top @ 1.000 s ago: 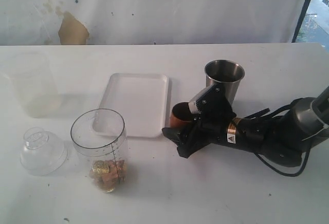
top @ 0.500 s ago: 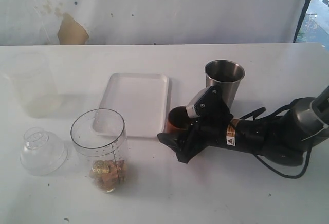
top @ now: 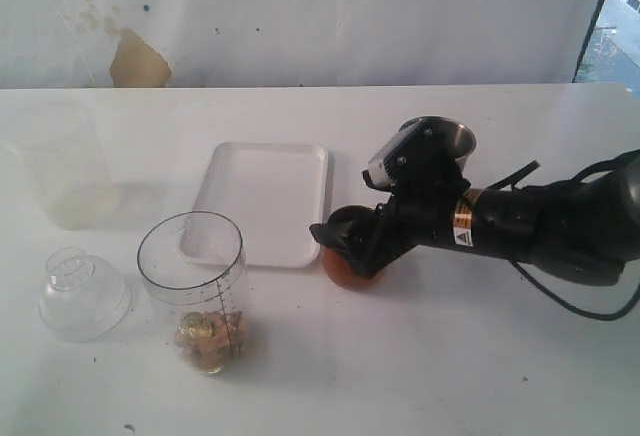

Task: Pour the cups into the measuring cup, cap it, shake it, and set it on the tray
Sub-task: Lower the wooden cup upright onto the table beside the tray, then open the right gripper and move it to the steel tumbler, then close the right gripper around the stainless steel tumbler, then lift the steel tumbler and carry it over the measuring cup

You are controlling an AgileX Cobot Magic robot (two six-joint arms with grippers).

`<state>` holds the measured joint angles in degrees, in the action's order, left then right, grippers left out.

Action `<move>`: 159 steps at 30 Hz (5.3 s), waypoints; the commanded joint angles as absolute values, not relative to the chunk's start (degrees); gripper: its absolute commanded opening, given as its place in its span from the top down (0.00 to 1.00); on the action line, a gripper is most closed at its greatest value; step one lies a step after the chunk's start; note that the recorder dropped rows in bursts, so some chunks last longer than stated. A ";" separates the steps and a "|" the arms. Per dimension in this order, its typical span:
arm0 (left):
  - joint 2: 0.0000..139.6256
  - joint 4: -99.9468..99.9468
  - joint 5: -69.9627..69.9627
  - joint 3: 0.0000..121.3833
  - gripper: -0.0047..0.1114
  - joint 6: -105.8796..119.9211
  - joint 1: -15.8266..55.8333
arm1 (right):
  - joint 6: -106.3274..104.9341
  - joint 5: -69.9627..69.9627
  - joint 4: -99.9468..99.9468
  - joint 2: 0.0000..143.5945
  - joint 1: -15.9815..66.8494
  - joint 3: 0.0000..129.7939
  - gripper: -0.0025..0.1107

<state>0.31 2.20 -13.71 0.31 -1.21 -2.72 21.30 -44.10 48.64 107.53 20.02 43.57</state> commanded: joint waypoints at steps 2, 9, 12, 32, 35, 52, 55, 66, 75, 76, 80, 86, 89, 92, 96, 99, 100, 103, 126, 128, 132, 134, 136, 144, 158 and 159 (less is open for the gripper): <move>0.00 2.61 -13.32 0.00 0.96 -1.24 -2.57 | 27.25 -43.18 52.60 97.84 20.21 43.90 0.17; 0.00 2.61 -13.32 0.00 0.96 -1.24 -2.57 | 27.25 -18.78 49.82 84.30 19.98 43.90 0.17; 0.00 2.61 -13.32 0.00 0.96 -1.24 -2.57 | 28.76 -14.85 48.17 81.82 19.59 42.28 0.17; 0.00 2.61 -13.32 0.00 0.96 -1.24 -2.57 | 16.06 -52.46 30.82 95.64 3.80 26.83 0.17; 0.00 2.61 -13.32 0.00 0.96 -1.24 -2.57 | 11.41 -52.34 31.87 96.94 3.93 27.50 0.17; 0.00 2.61 -13.32 0.00 0.96 -1.24 -2.57 | 10.51 -55.51 30.76 109.01 5.52 33.85 0.05; 0.00 2.61 -13.32 0.00 0.96 -1.24 -2.57 | 10.18 -59.95 30.59 112.57 5.64 35.16 0.05; 0.00 2.61 -13.32 0.00 0.96 -1.24 -2.57 | 7.68 -63.25 31.02 120.12 7.46 42.93 0.05; 0.00 2.61 -13.32 0.00 0.96 -1.24 -2.57 | 7.68 -63.04 29.53 121.33 7.97 45.30 0.05; 0.00 2.61 -13.32 0.00 0.96 -1.24 -2.57 | 7.68 -63.14 29.23 121.63 7.97 45.30 0.05; 0.00 2.61 -13.32 0.00 0.96 -1.24 -2.57 | 7.68 -63.70 29.23 123.06 7.97 46.58 0.05; 0.00 2.61 -13.32 0.00 0.96 -1.24 -2.57 | 7.68 -66.50 30.05 124.43 7.97 47.91 0.05; 0.00 2.61 -13.32 0.00 0.96 -1.24 -2.57 | 7.96 -66.38 30.35 124.73 8.10 48.69 0.05; 0.00 2.61 -13.32 0.00 0.96 -1.24 -2.57 | 8.06 -66.25 30.46 125.87 8.84 49.67 0.05; 0.00 2.61 -13.32 0.00 0.96 -1.24 -2.57 | 7.71 -66.77 29.55 126.36 9.11 50.21 0.05; 0.00 2.61 -13.32 0.00 0.96 -1.24 -2.57 | 7.71 -67.60 29.00 126.36 9.11 50.21 0.05; 0.00 2.61 -13.32 0.00 0.96 -1.24 -2.57 | 7.71 -67.89 29.14 126.36 9.11 50.21 0.05; 0.00 2.61 -13.32 0.00 0.96 -1.24 -2.57 | 7.71 -66.91 29.24 126.36 9.11 50.21 0.05; 0.00 2.61 -13.32 0.00 0.96 -1.24 -2.57 | 7.71 -63.92 28.73 127.07 9.11 51.52 0.11; 0.00 2.61 -13.32 0.00 0.96 -1.24 -2.57 | 7.71 -63.92 28.73 127.07 9.11 51.52 0.18; 0.00 2.61 -13.32 0.00 0.96 -1.24 -2.57 | 7.71 -63.61 28.73 127.07 9.11 51.52 0.50; 0.00 2.61 -13.32 0.00 0.96 -1.24 -2.57 | 7.71 -62.40 28.86 127.07 9.11 51.52 0.72; 0.00 2.61 -13.32 0.00 0.96 -1.24 -2.57 | 7.71 -60.81 29.46 127.07 9.11 51.52 0.94; 0.00 2.61 -13.32 0.00 0.96 -1.24 -2.57 | 7.71 -59.66 33.24 124.56 9.11 51.30 0.98; 0.00 2.61 -13.32 0.00 0.96 -1.24 -2.57 | 20.25 -64.50 39.39 110.86 9.21 51.60 0.98; 0.00 2.61 -13.32 0.00 0.96 -1.24 -2.57 | 21.41 -65.17 39.39 110.04 9.59 51.60 0.98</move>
